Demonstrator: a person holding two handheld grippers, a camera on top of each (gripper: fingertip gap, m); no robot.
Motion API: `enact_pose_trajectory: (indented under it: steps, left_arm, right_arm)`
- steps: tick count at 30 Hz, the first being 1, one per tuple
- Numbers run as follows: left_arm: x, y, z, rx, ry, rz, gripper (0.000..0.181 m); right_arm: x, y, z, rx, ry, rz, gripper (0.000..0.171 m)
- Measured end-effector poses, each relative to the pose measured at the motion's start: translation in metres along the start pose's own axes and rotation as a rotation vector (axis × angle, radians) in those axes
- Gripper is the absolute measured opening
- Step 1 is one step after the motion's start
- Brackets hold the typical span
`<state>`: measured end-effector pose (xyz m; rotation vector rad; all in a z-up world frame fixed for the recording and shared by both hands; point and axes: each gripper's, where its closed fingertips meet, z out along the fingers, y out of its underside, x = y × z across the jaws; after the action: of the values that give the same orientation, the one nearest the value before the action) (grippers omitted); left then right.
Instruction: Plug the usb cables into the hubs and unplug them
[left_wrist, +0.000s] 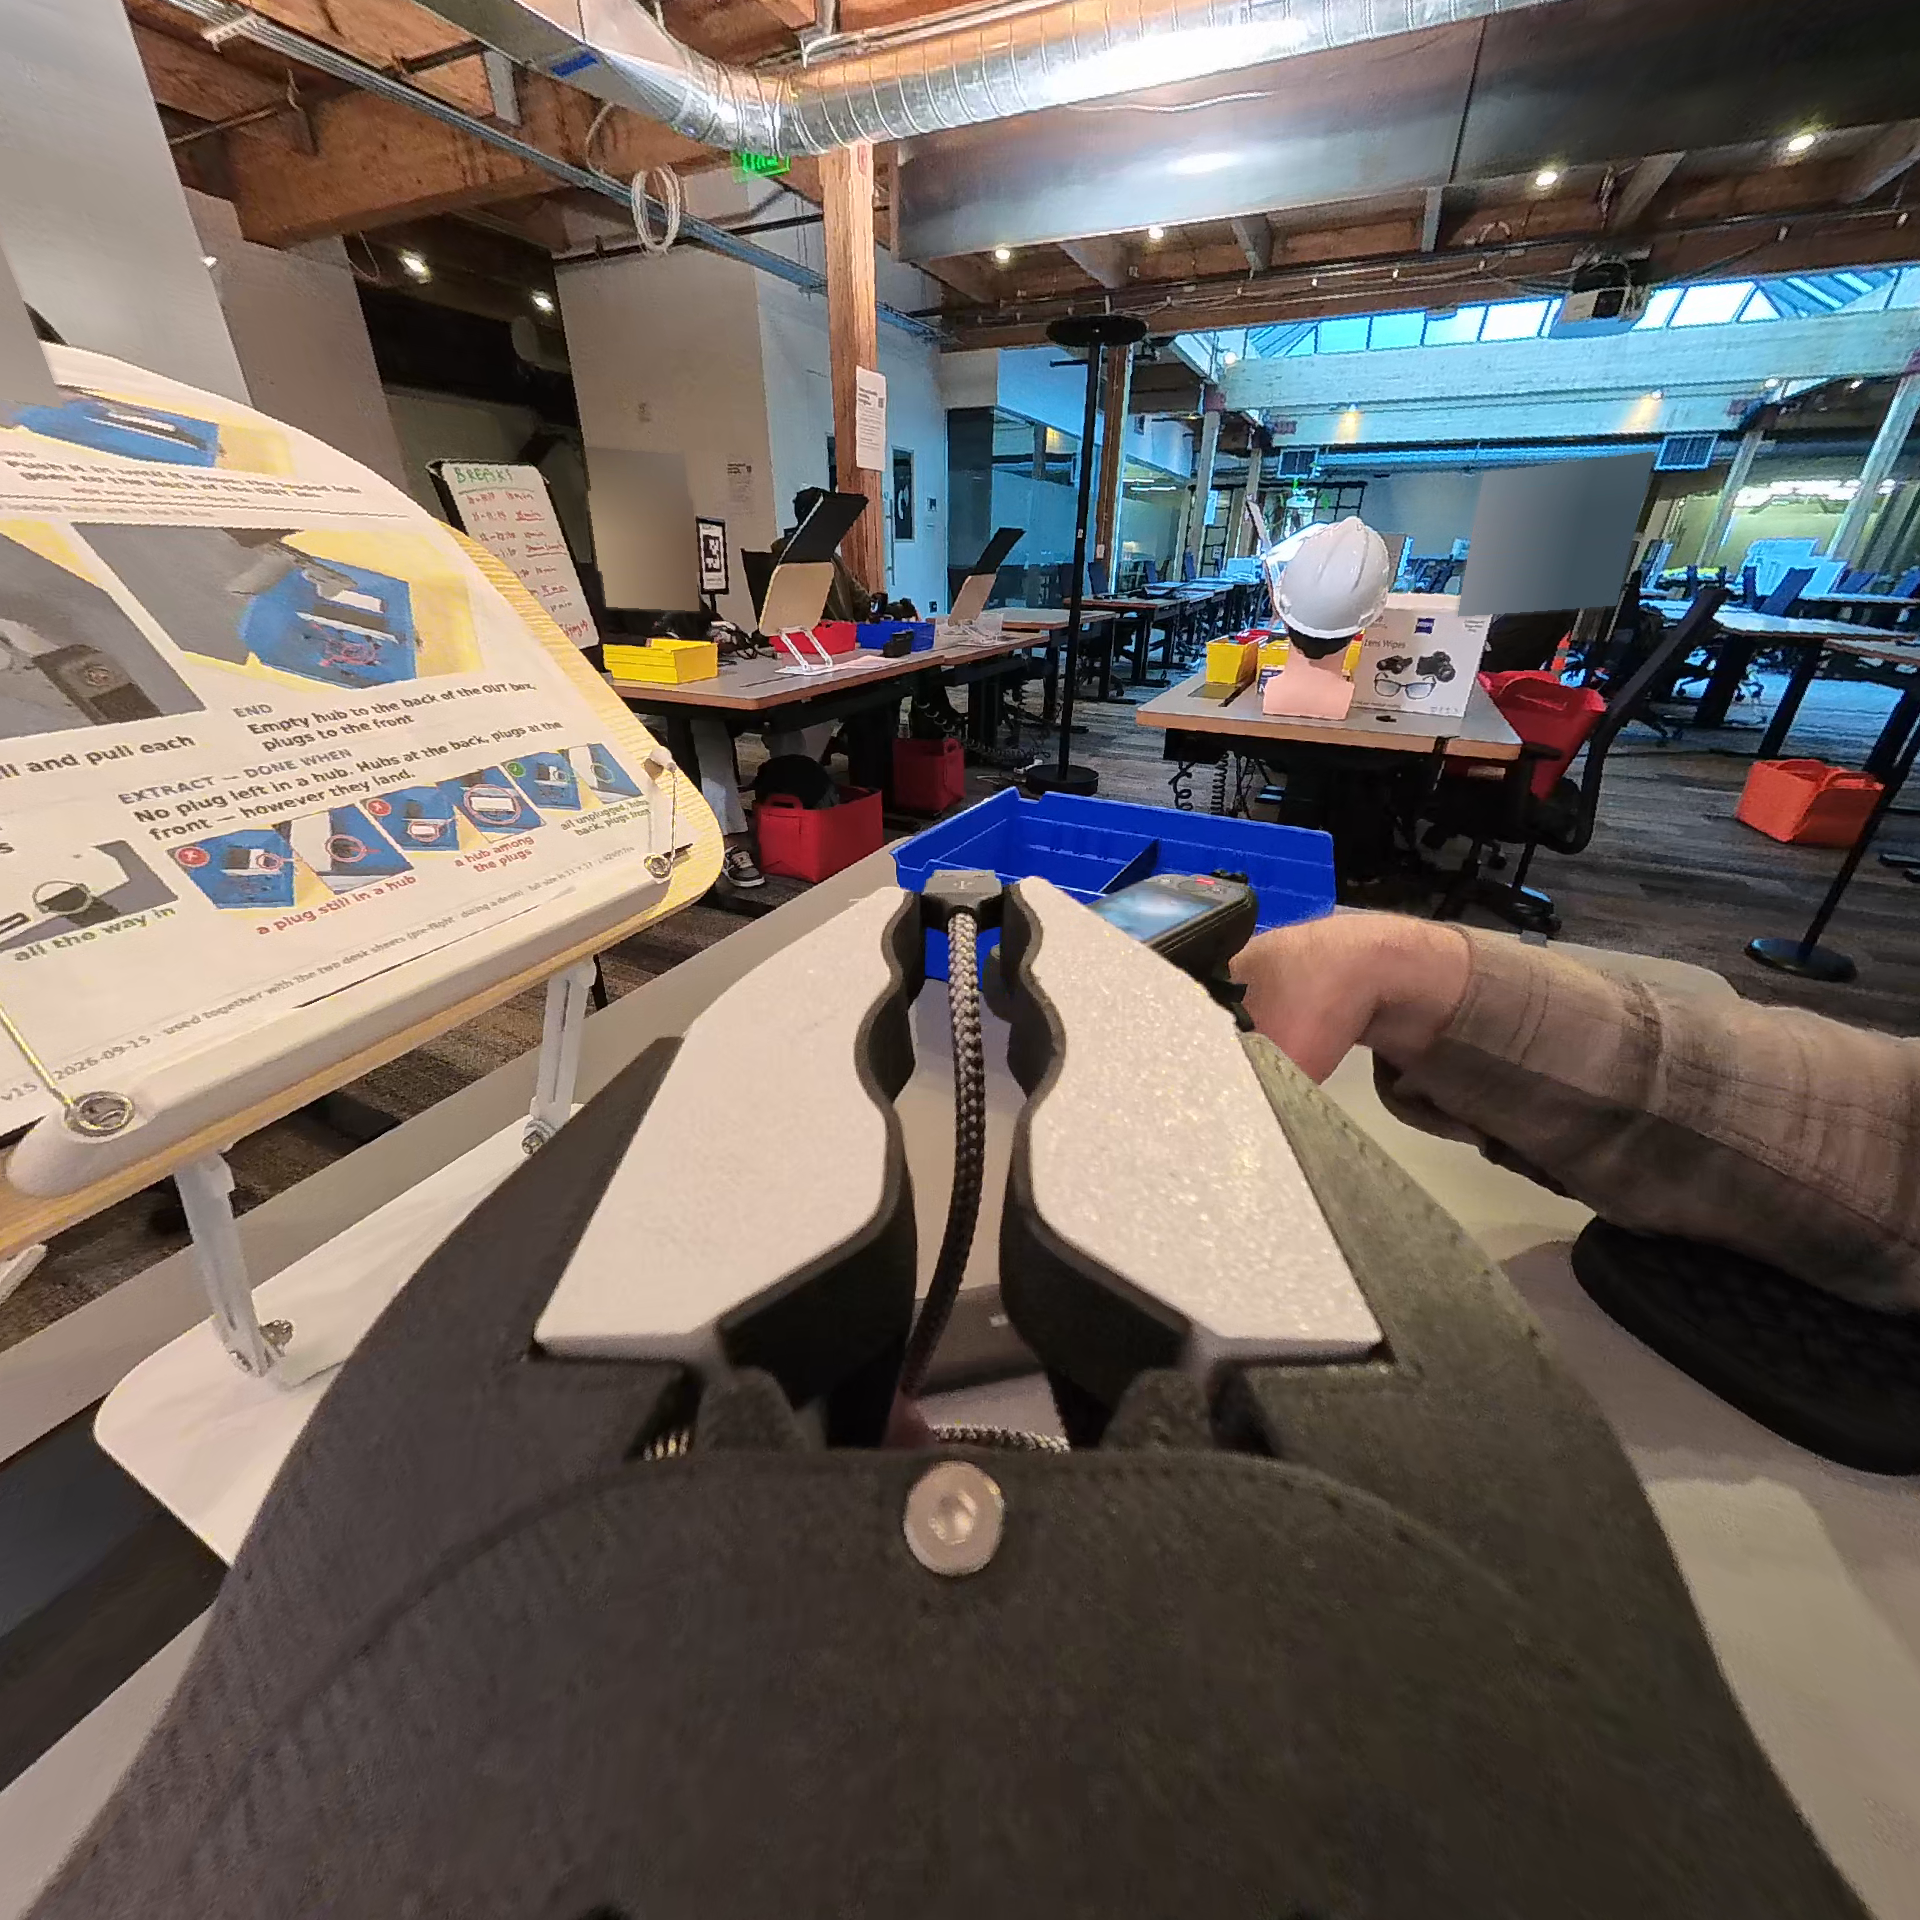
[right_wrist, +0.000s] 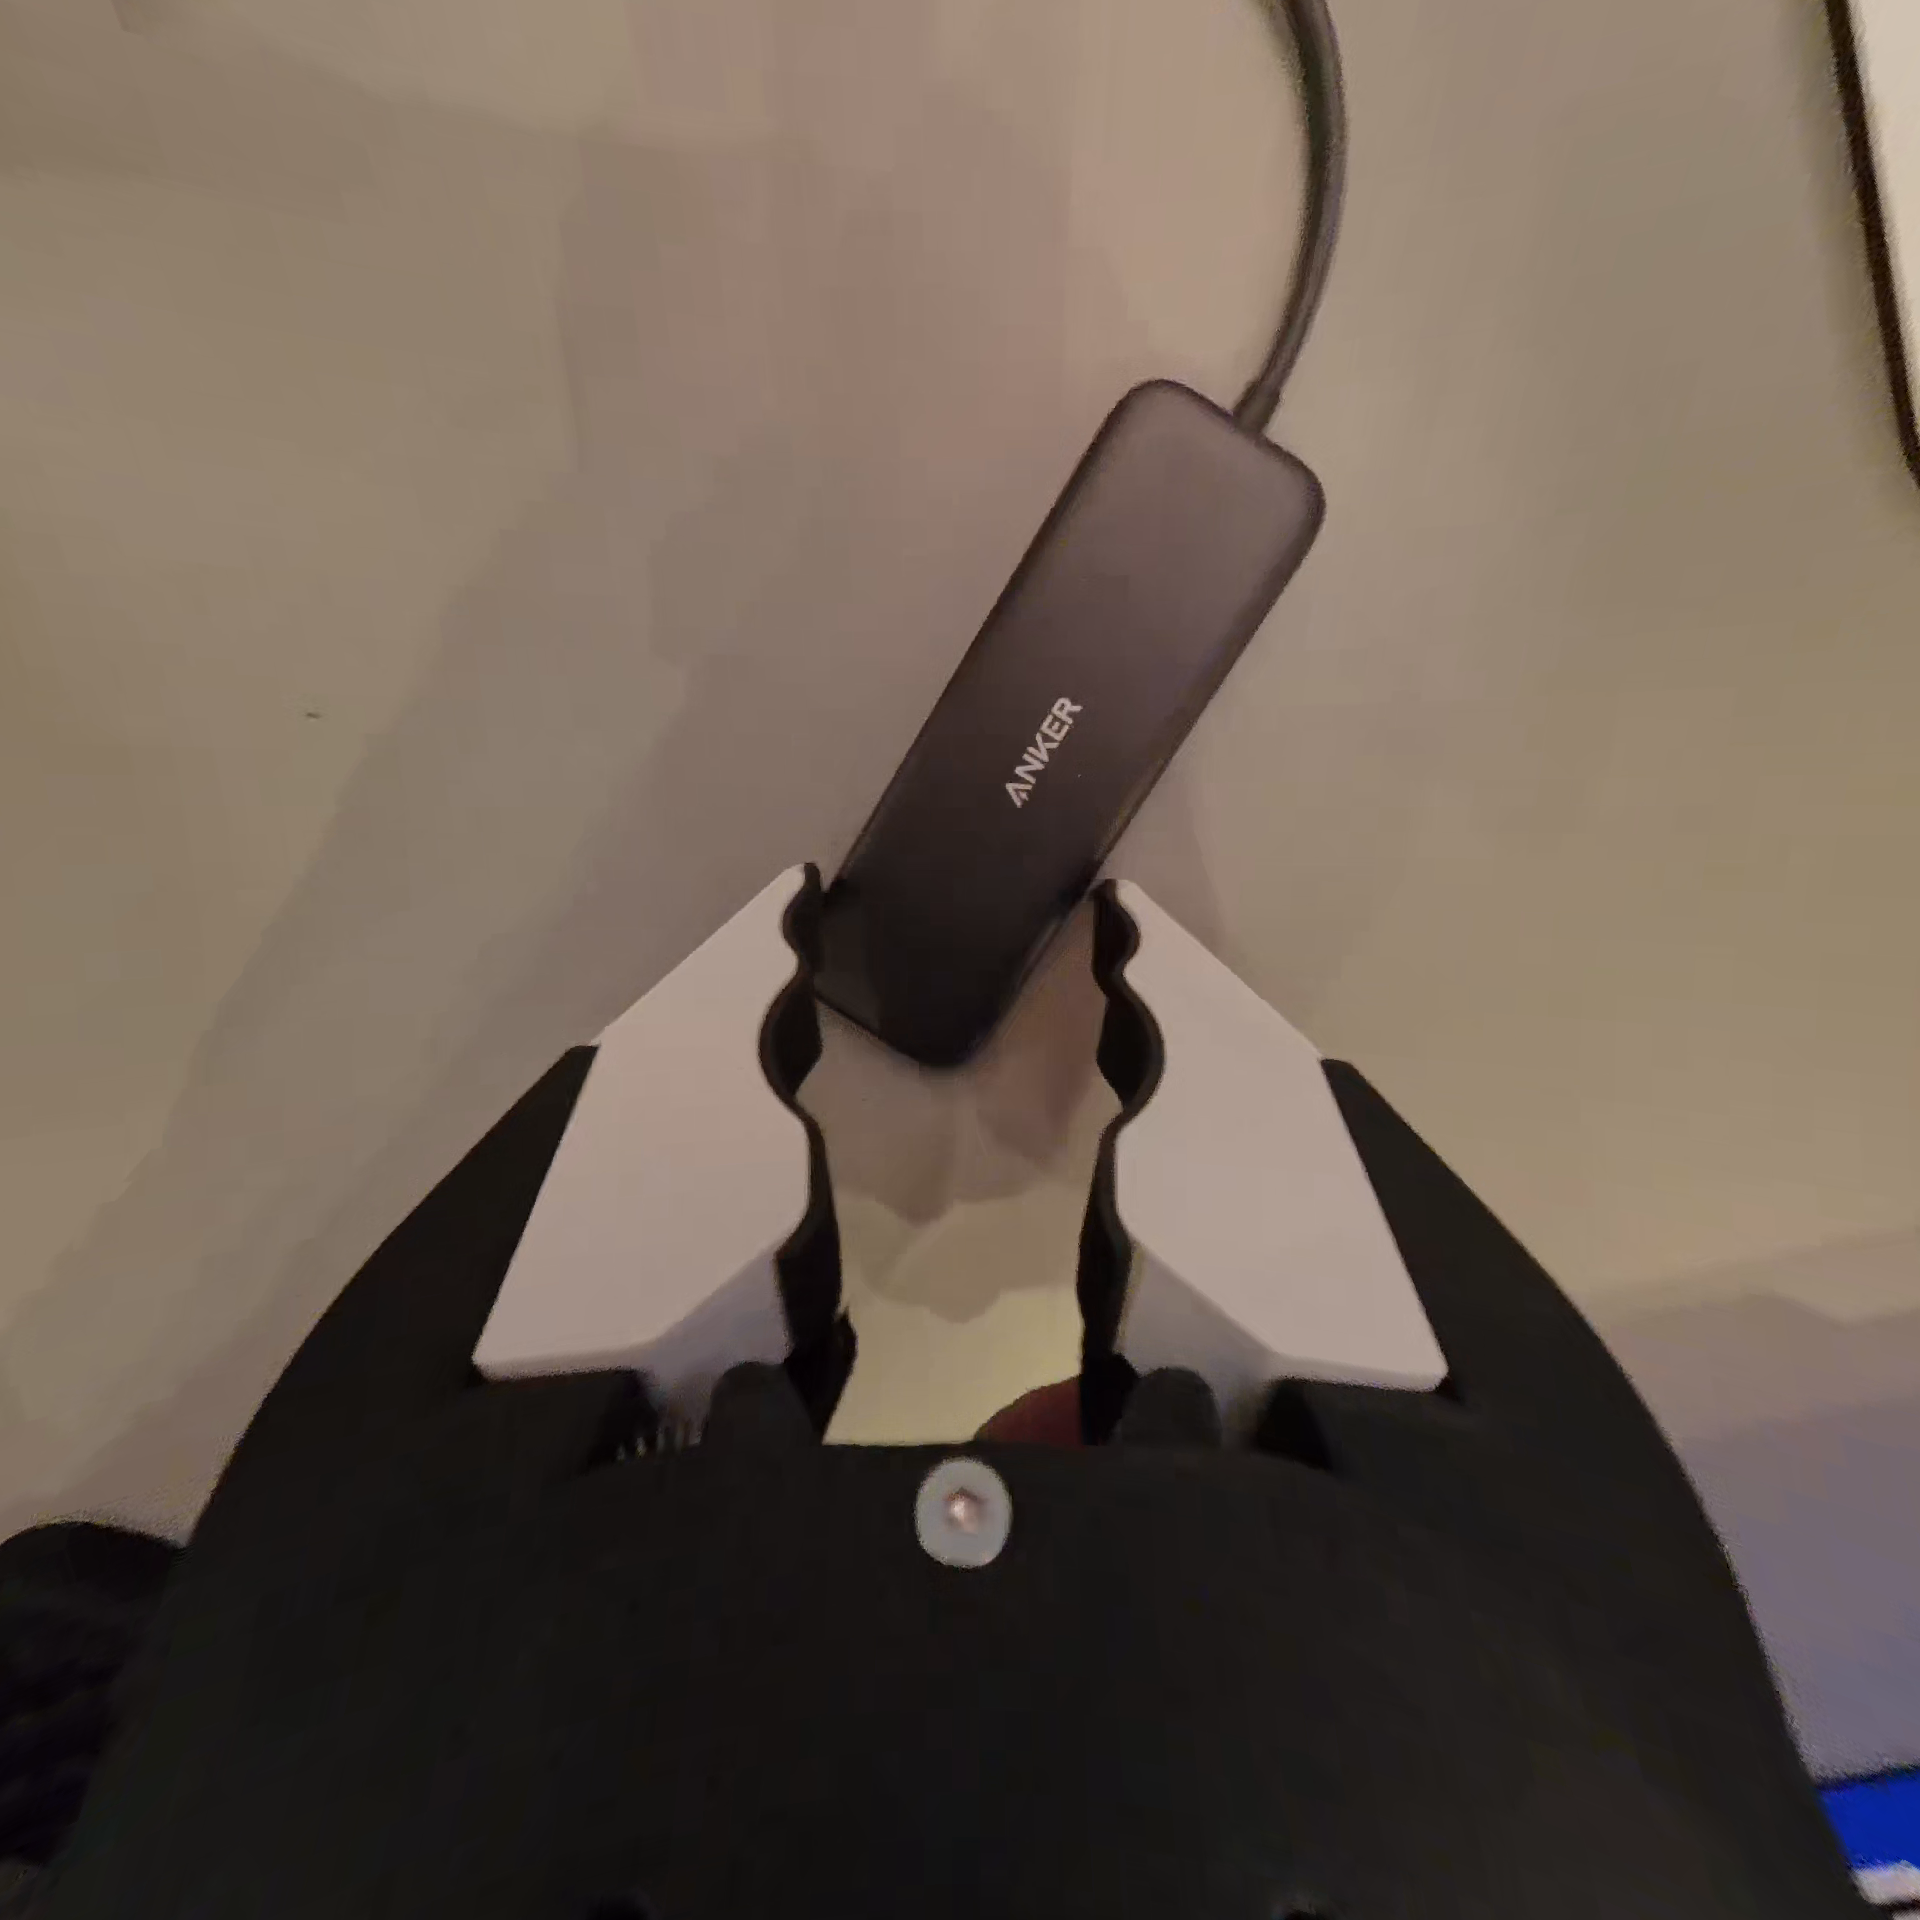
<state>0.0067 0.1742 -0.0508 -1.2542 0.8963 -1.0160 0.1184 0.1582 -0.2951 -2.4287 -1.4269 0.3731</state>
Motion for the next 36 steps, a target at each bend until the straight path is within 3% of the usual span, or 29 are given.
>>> enact_pose_trajectory:
  steps: [5,14,20,27,31,36]
  left_arm:
    - [0.001,0.0,0.0,-0.001,-0.001,0.003,0.013]
    - [-0.003,-0.002,-0.003,0.003,-0.01,0.007,0.014]
    - [-0.004,-0.003,-0.004,0.004,-0.015,0.012,0.014]
    - [-0.003,-0.001,-0.002,-0.006,-0.012,0.013,0.013]
    - [-0.003,0.0,-0.002,-0.01,-0.009,0.013,0.013]
    - [-0.004,-0.001,-0.003,-0.009,-0.01,0.012,0.014]
  right_arm:
    - [0.01,-0.003,-0.001,0.0,0.073,-0.061,0.045]
    - [0.048,-0.012,-0.011,-0.103,0.467,-0.399,0.043]
    - [0.054,-0.019,-0.013,-0.128,0.575,-0.52,0.044]
    - [0.049,-0.008,-0.01,-0.017,0.376,-0.24,0.043]
    - [0.039,-0.005,-0.007,0.075,0.188,-0.056,0.063]
    - [0.043,-0.001,-0.014,0.198,0.036,0.17,0.059]
